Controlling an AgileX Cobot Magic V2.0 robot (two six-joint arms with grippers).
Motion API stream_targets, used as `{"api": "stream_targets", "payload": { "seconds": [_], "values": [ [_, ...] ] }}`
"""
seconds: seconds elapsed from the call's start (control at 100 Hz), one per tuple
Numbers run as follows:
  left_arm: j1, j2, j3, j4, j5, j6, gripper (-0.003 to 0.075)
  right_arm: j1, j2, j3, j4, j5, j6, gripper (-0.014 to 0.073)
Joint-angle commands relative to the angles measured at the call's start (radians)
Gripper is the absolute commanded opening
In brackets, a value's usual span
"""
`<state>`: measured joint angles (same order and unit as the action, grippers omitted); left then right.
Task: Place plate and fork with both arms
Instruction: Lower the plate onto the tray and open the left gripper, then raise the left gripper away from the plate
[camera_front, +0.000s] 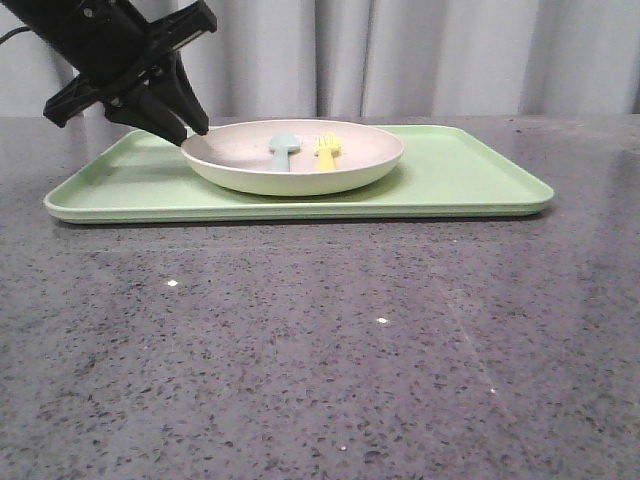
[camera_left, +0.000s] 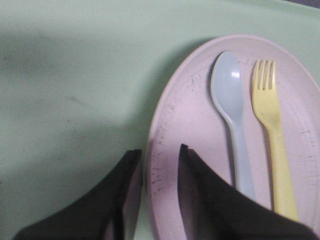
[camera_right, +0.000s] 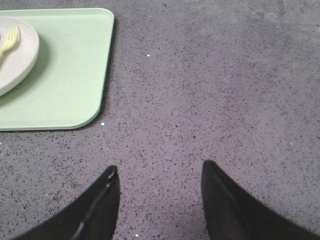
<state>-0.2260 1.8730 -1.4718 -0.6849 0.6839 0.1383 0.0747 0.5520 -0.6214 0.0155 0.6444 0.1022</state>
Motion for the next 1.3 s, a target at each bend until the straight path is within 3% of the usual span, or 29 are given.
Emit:
{"api": "stream_targets", "payload": {
  "seconds": [0.0, 0.17, 0.36, 0.61, 0.8, 1.03, 1.29],
  "values": [
    [-0.01, -0.05, -0.034, -0.032, -0.019, -0.011, 0.0231, -0.002, 0.008, -0.036, -0.006, -0.062, -0.005, 0.0391],
    [-0.008, -0.061, -0.034, -0.02, -0.017, -0.011, 0.0231, -0.002, 0.008, -0.036, -0.009, -0.074, -0.005, 0.0391],
    [-0.008, -0.153, -0.03, 0.092, -0.019, -0.011, 0.0231, 0.0, 0.008, -0.032, -0.003, -0.11, -0.005, 0.0391],
    [0.004, -0.398, 0.13, 0.236, -0.085, -0.011, 0.0231, 0.015, 0.052, -0.109, 0.007, -0.072, -0.005, 0.0391],
    [0.004, -0.605, 0.308, 0.358, -0.162, -0.069, 0.0228, 0.085, 0.159, -0.225, 0.008, -0.017, -0.005, 0.0391],
    [0.009, -0.822, 0.484, 0.464, -0.165, -0.123, 0.0228, 0.193, 0.327, -0.369, 0.01, 0.024, -0.005, 0.0391],
    [0.12, -1.032, 0.632, 0.466, -0.165, -0.144, 0.0228, 0.31, 0.552, -0.578, 0.02, 0.099, -0.001, 0.0391]
  ]
}}
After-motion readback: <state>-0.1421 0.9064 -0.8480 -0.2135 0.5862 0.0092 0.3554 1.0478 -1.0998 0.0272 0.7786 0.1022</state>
